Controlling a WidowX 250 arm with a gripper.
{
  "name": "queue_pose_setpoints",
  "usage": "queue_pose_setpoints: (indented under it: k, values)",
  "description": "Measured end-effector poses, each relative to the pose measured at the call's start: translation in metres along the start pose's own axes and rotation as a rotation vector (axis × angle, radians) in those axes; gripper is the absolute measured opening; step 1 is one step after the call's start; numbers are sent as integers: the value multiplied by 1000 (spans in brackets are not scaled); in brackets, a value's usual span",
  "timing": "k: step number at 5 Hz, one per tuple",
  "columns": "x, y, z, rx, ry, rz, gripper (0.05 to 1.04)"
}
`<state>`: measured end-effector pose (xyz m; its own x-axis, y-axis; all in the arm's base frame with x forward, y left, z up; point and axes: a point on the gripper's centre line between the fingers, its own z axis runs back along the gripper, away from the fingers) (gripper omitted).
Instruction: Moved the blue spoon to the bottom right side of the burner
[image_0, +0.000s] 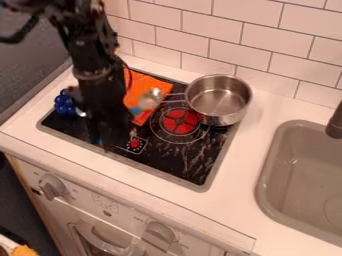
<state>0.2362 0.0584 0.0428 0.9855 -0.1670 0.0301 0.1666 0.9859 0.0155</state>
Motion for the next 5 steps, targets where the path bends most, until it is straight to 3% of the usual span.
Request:
queue_pose_setpoints:
  k: [1, 3, 4, 5]
  values:
    - [-12, -22, -5, 22, 1, -76, 381]
    - [-11, -34, -4, 47, -35, -119, 381]
    - [-10, -35, -14, 34, 0, -119, 455]
    - [-5, -35, -15, 27, 7, -131, 766]
